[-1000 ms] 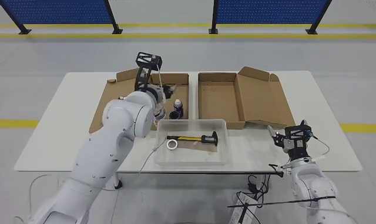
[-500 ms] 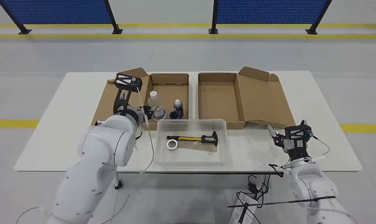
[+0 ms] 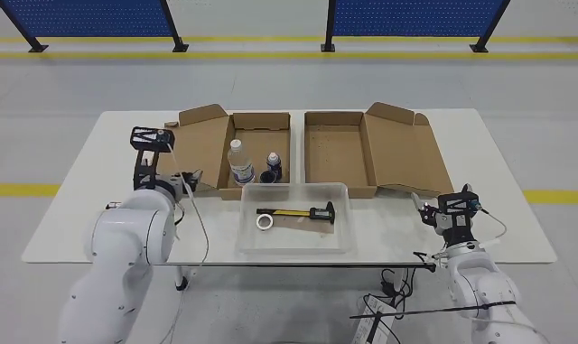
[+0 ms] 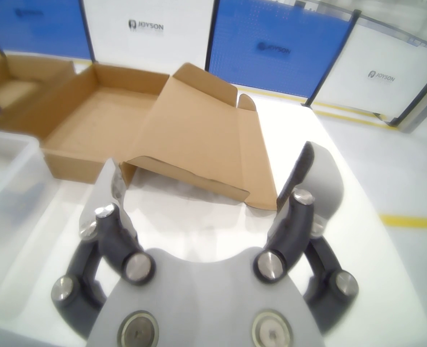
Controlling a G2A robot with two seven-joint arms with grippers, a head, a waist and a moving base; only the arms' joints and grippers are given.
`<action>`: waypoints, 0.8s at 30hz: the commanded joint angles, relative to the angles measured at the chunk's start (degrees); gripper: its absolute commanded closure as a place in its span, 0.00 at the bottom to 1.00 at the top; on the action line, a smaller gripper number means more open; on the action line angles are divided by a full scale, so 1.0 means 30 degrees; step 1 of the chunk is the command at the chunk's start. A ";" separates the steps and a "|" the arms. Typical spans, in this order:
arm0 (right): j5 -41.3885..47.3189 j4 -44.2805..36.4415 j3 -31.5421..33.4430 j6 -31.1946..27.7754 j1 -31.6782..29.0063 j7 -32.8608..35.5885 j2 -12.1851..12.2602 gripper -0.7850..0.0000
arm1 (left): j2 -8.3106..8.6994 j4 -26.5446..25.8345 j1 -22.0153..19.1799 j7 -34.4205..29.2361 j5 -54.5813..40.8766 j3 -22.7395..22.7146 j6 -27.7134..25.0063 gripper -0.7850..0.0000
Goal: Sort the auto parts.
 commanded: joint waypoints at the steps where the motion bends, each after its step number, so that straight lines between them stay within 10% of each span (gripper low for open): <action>1: 0.0000 0.0000 0.0000 0.0000 0.0000 0.0000 0.0000 0.00 | -0.0018 0.0035 0.0232 0.0113 -0.0014 -0.0279 0.0030 0.00; 24: 0.0249 -0.2390 -0.0214 -0.0585 0.0260 0.3759 -0.0039 0.00 | -0.0040 0.0110 0.0402 0.0242 0.0011 -0.0457 -0.0096 0.00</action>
